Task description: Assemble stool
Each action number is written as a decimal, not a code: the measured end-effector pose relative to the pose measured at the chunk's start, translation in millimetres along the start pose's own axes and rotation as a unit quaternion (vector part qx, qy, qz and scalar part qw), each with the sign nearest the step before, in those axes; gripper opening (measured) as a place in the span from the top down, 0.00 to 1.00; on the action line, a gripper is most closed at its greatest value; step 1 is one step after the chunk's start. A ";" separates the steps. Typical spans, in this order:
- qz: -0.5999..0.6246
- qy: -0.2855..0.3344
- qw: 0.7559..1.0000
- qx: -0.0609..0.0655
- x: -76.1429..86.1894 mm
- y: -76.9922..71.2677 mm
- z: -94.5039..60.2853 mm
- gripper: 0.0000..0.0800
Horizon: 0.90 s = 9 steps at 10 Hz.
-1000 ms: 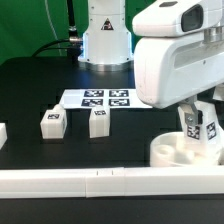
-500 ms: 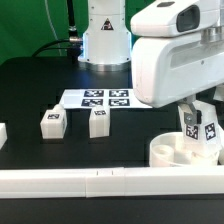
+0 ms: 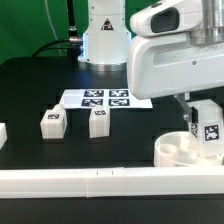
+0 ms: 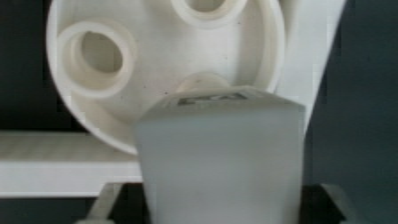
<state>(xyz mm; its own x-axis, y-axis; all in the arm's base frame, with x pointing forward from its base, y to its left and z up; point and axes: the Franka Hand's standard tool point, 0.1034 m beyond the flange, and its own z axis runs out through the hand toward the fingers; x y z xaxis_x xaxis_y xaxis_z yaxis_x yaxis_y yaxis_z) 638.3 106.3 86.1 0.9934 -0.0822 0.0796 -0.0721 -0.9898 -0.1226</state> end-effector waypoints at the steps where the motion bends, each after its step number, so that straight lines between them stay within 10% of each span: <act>1: 0.048 -0.001 0.999 -0.001 -1.1 -1.0 0.2 0.58; 9: 0.414 -0.001 0.910 0.001 -6.7 -5.0 2.3 0.58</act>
Offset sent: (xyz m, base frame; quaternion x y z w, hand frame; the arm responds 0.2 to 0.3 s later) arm -0.0132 0.0122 -0.0053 0.0041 -0.0145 0.3120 0.9499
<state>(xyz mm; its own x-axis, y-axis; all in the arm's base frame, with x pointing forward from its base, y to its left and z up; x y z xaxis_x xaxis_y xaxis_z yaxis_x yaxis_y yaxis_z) 632.2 112.1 83.9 0.5990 -0.7996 -0.0420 -0.7958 -0.5887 -0.1417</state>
